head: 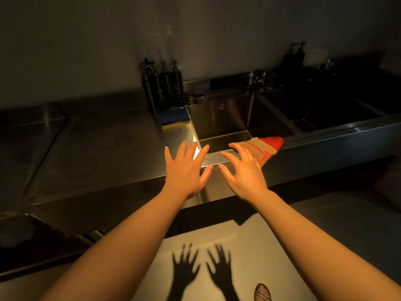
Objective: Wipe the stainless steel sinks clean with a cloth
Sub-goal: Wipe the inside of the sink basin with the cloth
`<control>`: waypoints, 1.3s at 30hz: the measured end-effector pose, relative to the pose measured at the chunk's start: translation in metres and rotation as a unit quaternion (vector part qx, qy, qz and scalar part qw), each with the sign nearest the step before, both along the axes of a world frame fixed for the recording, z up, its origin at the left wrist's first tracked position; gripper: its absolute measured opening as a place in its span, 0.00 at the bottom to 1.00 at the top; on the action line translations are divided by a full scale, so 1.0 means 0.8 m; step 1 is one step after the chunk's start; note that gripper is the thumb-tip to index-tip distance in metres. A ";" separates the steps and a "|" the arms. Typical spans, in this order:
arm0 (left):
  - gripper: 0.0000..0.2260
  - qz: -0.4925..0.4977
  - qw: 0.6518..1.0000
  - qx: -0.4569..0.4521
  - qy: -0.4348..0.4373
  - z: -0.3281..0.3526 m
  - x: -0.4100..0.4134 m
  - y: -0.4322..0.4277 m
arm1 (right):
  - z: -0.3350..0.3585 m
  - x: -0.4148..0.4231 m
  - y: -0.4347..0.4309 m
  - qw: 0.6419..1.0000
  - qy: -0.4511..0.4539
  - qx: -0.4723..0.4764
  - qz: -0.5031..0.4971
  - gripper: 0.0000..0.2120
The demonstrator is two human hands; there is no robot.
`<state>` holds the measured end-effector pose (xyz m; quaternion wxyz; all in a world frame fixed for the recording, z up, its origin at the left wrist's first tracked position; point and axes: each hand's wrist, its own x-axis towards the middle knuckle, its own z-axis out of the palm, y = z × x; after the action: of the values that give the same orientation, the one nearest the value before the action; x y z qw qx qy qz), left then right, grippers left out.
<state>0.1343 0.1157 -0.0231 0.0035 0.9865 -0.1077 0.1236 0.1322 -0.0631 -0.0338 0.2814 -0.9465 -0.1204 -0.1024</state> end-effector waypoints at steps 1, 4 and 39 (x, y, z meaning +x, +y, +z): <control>0.26 -0.004 1.000 0.001 0.003 -0.002 0.009 -0.007 | -0.001 0.008 -0.007 1.000 0.000 0.002 -0.001 0.21; 0.26 -0.010 1.000 0.007 0.010 -0.007 0.039 -0.033 | -0.005 0.039 -0.031 1.000 0.004 0.012 -0.012 0.20; 0.18 -0.024 0.995 0.031 0.091 -0.084 0.297 -0.231 | -0.090 0.299 -0.223 0.995 0.081 -0.059 0.001 0.15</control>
<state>0.3720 -0.0694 -0.0904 -0.0148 0.9903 -0.1346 0.0302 0.3711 -0.2412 -0.1057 0.2339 -0.9666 -0.1038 -0.0174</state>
